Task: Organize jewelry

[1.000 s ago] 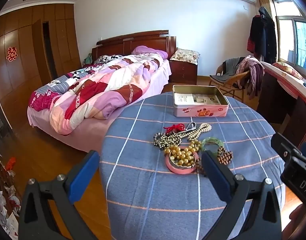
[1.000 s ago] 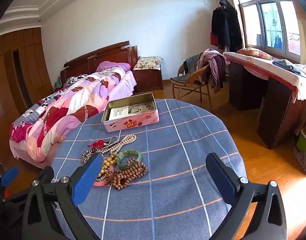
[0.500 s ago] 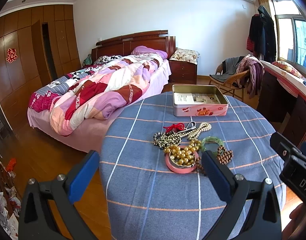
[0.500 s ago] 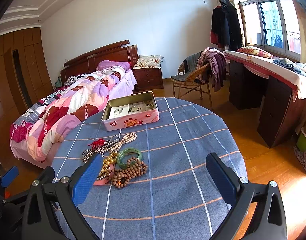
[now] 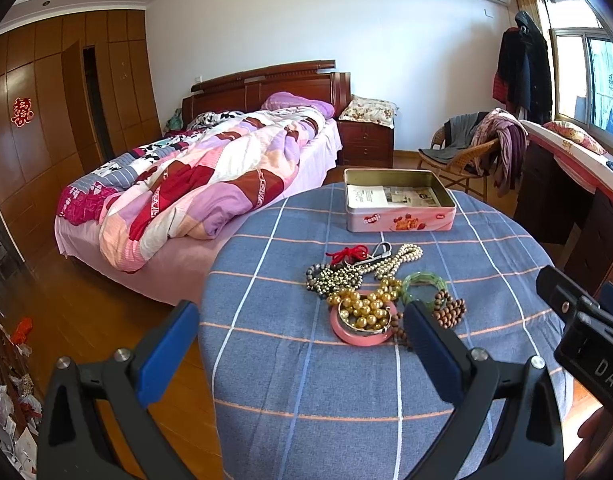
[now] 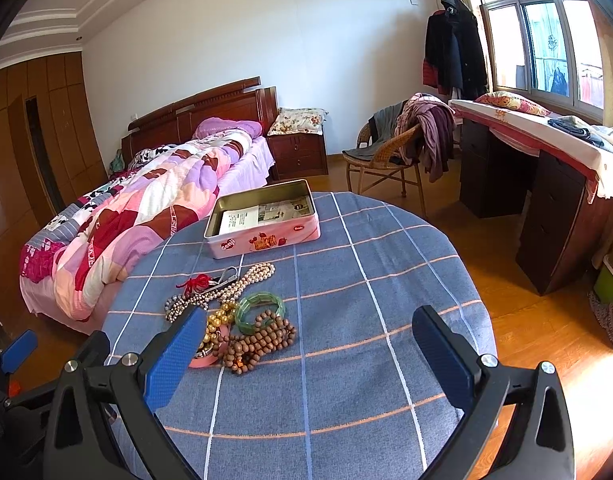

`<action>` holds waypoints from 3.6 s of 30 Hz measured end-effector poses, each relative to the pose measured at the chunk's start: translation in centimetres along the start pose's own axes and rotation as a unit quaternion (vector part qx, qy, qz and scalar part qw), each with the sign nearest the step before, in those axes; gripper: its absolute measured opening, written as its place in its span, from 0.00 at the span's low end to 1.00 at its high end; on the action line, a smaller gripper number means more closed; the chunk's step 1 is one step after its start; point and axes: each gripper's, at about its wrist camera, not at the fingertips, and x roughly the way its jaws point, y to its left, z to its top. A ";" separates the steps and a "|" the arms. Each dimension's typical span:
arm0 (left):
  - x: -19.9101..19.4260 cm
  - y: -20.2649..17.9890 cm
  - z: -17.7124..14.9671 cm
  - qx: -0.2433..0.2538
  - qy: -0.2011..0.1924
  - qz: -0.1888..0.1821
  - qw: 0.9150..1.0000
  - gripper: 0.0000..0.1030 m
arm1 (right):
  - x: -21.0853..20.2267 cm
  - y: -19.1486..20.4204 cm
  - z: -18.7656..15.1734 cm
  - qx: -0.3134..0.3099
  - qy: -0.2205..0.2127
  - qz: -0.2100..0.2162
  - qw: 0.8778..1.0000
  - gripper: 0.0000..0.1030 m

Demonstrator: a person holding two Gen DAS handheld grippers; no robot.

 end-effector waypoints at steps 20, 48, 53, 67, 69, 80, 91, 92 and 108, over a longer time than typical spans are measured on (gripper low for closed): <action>3.9 0.6 -1.5 0.003 0.047 -0.007 0.999 1.00 | 4.0 -0.8 -0.7 0.003 0.043 -0.001 0.999 0.99; 10.6 1.5 -2.0 -0.022 0.147 -0.090 0.985 0.90 | 14.9 2.6 -3.4 -0.018 0.184 0.118 0.976 0.72; 12.0 0.3 -1.5 -0.012 0.159 -0.109 0.981 0.73 | 15.7 3.5 -3.6 -0.040 0.189 0.117 0.974 0.53; 12.9 0.3 -2.0 -0.015 0.169 -0.155 0.973 0.07 | 12.4 -0.5 -1.2 0.009 0.130 0.122 0.984 0.00; 12.1 1.0 -1.7 -0.016 0.152 -0.166 0.974 0.05 | 11.6 -0.6 -0.8 0.009 0.115 0.128 0.985 0.00; 11.3 2.1 -1.0 -0.029 0.142 -0.157 0.977 0.68 | 11.9 -0.5 -1.3 0.005 0.147 0.117 0.982 0.13; 13.8 -0.2 -2.3 -0.012 0.173 -0.156 0.972 0.21 | 11.9 -2.1 -1.7 0.025 0.133 0.098 0.986 0.64; 13.8 -0.1 -2.2 -0.010 0.176 -0.159 0.971 0.21 | 12.1 -2.2 -1.7 0.027 0.136 0.094 0.986 0.64; 8.2 2.7 1.2 -0.038 0.044 -0.246 0.967 0.01 | 12.2 -2.4 -1.7 0.045 0.137 0.107 0.984 0.60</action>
